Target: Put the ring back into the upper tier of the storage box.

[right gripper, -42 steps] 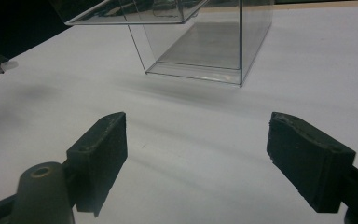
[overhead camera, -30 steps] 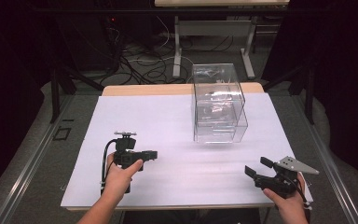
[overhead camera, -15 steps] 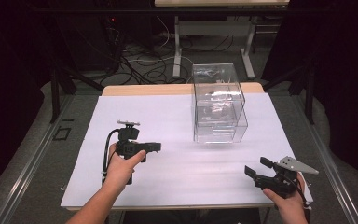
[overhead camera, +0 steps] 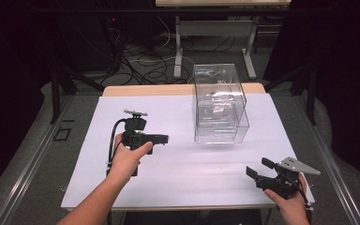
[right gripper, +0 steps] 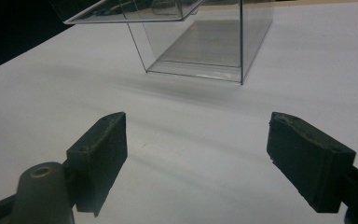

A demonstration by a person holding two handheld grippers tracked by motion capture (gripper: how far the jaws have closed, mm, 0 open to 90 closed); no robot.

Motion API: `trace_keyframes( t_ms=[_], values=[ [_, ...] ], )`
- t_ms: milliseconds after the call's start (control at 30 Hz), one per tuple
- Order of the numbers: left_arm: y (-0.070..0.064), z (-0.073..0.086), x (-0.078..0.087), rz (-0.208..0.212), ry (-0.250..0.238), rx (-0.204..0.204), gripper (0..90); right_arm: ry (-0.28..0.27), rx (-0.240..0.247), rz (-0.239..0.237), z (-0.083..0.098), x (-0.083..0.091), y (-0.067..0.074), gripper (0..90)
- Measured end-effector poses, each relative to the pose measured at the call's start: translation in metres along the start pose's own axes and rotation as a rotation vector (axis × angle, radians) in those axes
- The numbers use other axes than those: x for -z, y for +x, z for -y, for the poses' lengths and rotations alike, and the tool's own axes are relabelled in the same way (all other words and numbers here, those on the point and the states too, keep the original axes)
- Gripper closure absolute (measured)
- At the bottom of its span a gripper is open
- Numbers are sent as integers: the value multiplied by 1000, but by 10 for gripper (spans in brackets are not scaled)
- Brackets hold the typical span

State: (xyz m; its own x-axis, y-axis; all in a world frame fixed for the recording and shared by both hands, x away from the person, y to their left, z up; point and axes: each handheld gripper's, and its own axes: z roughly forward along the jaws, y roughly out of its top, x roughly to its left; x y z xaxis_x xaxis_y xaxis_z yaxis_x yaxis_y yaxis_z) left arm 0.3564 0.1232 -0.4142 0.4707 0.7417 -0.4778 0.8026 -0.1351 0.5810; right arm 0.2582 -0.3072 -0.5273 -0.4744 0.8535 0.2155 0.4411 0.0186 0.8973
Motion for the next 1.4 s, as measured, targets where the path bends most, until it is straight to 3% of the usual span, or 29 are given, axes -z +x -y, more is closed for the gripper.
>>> trace_keyframes(
  t_ms=[333,933,1400],
  values=[
    [-15,-12,-4,25,-6,-18,709,9,2,3,0,0,0,198],
    [-24,-31,-4,41,-4,-28,710,0,-8,1,1,0,-1,198],
    [-35,-49,2,55,-57,-33,710,1,-5,-2,1,0,-1,198]
  ],
)
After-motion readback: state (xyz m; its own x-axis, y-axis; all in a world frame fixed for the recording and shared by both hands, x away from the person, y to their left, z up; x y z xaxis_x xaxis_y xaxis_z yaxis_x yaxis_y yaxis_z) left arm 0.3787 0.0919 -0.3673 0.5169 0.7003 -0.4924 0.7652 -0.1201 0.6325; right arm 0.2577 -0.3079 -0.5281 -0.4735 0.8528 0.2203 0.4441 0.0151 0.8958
